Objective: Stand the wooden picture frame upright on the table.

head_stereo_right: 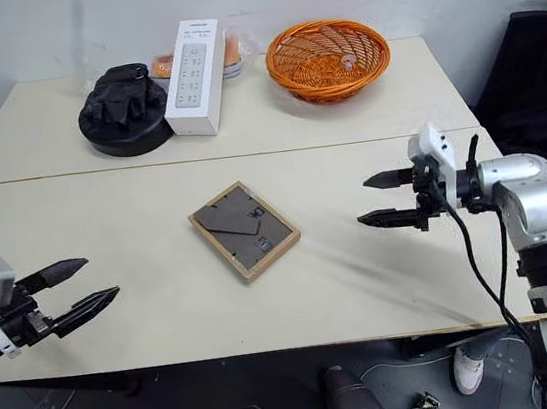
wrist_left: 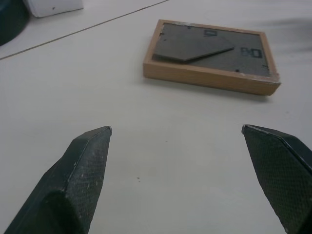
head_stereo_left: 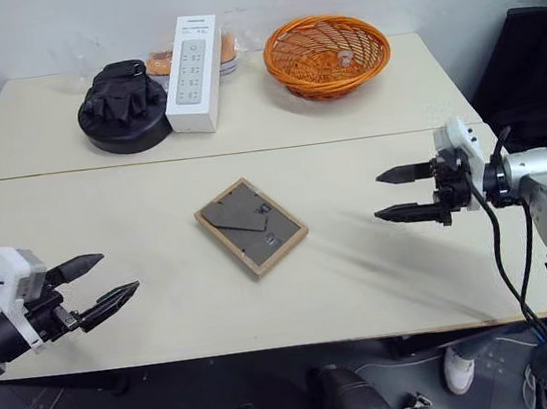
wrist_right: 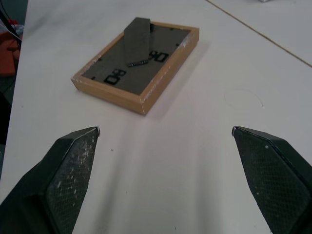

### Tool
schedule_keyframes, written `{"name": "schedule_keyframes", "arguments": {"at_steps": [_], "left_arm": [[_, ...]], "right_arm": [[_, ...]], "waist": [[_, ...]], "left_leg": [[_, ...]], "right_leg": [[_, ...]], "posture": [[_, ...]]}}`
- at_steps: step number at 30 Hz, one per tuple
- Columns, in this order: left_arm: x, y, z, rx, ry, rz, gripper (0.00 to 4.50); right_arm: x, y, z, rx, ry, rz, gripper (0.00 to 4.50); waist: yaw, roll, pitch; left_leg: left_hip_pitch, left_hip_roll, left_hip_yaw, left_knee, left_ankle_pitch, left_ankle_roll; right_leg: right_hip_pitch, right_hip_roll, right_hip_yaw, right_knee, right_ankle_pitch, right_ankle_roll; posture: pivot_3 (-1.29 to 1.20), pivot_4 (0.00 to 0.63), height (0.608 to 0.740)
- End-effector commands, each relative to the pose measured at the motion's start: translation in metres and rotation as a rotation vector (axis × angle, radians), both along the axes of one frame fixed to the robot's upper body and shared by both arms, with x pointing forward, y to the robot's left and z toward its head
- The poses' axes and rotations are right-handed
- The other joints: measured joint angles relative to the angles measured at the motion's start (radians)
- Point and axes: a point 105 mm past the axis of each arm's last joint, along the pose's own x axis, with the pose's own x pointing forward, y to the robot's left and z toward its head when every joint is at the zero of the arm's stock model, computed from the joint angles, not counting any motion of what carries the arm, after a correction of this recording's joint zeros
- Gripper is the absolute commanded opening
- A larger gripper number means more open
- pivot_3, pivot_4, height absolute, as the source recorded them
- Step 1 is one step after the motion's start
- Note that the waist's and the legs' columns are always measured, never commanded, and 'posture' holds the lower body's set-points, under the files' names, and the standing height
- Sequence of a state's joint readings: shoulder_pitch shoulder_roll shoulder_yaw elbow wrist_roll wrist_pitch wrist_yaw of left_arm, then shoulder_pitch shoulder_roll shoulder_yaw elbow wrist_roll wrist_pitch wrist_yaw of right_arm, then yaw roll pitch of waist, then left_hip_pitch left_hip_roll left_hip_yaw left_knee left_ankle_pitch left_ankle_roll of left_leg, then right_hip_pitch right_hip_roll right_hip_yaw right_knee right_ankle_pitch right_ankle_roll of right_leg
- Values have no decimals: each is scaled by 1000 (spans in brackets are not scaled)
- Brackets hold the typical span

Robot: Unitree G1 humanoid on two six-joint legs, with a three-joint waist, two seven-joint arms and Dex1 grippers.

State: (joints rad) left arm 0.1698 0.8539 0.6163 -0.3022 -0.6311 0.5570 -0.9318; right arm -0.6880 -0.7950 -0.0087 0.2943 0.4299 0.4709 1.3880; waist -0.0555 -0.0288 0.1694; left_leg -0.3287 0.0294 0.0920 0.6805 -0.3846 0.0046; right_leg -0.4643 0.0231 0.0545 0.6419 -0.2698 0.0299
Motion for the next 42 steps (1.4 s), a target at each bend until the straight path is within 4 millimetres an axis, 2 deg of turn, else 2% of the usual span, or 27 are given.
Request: {"name": "schedule_keyframes", "arguments": {"at_steps": [1,12,15,16,17,18,20,22,26,29,30,35,38,42], "left_arm": [[-3,-4,6,21,-29,-3,4500],[0,-15,5,20,-19,14,4500],[4,-28,-7,79,21,-65,4500],[6,-32,-11,95,32,-87,4128],[9,-36,-15,107,42,-104,3971],[15,-37,-23,135,51,-114,3625],[29,-40,-36,189,66,-136,3042],[37,-43,-42,224,65,-163,2344],[59,-50,-49,300,40,-231,1024],[77,-61,-46,297,22,-272,42],[82,-64,-45,292,19,-278,0],[110,-80,-39,252,-12,-259,0],[122,-88,-38,239,-29,-245,0],[144,-96,-26,163,-90,-184,0]], "right_arm": [[0,2,9,13,-18,15,4479],[8,11,5,-15,-67,-6,4479],[16,25,-5,-52,-97,-4,4479],[20,30,-7,-58,-105,-8,4500],[24,35,-9,-60,-110,-17,4500],[29,41,-13,-65,-120,-25,4101],[39,53,-22,-78,-134,-37,3612],[47,61,-27,-84,-140,-45,2857],[56,81,-37,-115,-154,-24,1427],[68,93,-47,-170,-177,-49,396],[70,97,-47,-164,-176,-50,154],[62,116,-52,-146,-174,28,154],[48,123,-56,-141,-173,94,154],[23,129,-57,-126,-171,164,154]], "waist": [[0,0,0],[-3,1,0],[-3,1,0],[-4,1,0],[-4,1,0],[-4,1,0],[-3,1,0],[-4,1,0],[-4,1,0],[-7,1,0],[-8,0,0],[-10,1,0],[-14,1,0],[-9,0,0]], "left_leg": [[0,0,0,0,0,0],[-1,0,0,0,0,0],[0,0,0,0,0,-1],[0,0,0,0,1,-1],[1,0,0,1,1,-1],[1,-1,0,1,1,-2],[1,-1,0,1,2,-2],[1,-1,0,1,2,-3],[-2,-1,1,1,4,-6],[-6,-1,2,3,5,-8],[-8,-1,3,3,6,-9],[-13,-1,4,4,7,-10],[-13,-1,4,6,7,-10],[-12,-1,3,9,8,-11]], "right_leg": [[0,0,0,0,0,0],[0,0,-1,0,0,0],[-1,0,-1,1,0,0],[0,0,0,1,0,0],[0,0,0,2,0,0],[0,0,0,2,0,0],[0,0,0,3,0,0],[0,0,0,4,0,0],[-3,0,0,4,0,-1],[-8,0,0,5,0,0],[-10,0,0,6,0,0],[-17,0,1,14,0,0],[-16,0,1,16,0,0],[-16,0,1,19,0,0]], "posture": [[0,150,740],[0,150,740],[0,150,740],[0,150,740],[0,150,740],[0,150,740],[0,150,740],[0,150,740],[0,150,740],[0,150,740],[0,150,740],[0,150,740],[0,150,740],[0,150,740]]}}
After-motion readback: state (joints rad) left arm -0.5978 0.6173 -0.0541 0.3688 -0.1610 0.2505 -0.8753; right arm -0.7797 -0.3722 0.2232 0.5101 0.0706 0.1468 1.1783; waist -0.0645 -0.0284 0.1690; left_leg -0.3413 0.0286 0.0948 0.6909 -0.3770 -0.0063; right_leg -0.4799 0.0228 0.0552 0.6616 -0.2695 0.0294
